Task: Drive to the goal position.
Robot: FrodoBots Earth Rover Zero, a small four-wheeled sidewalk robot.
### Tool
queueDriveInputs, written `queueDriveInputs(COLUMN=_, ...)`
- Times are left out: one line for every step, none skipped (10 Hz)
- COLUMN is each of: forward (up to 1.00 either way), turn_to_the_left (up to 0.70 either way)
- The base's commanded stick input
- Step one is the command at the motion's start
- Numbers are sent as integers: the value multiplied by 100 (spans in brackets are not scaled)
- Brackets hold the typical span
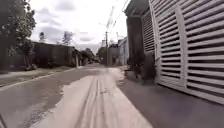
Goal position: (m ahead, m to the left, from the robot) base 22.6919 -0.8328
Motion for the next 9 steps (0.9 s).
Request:
queueDriveInputs(forward=70, turn_to_the_left=24)
queueDriveInputs(forward=70, turn_to_the_left=3)
queueDriveInputs(forward=70, turn_to_the_left=1)
queueDriveInputs(forward=70, turn_to_the_left=1)
queueDriveInputs(forward=70, turn_to_the_left=1)
queueDriveInputs(forward=70, turn_to_the_left=1)
queueDriveInputs(forward=70, turn_to_the_left=1)
queueDriveInputs(forward=70, turn_to_the_left=1)
queueDriveInputs(forward=70, turn_to_the_left=1)
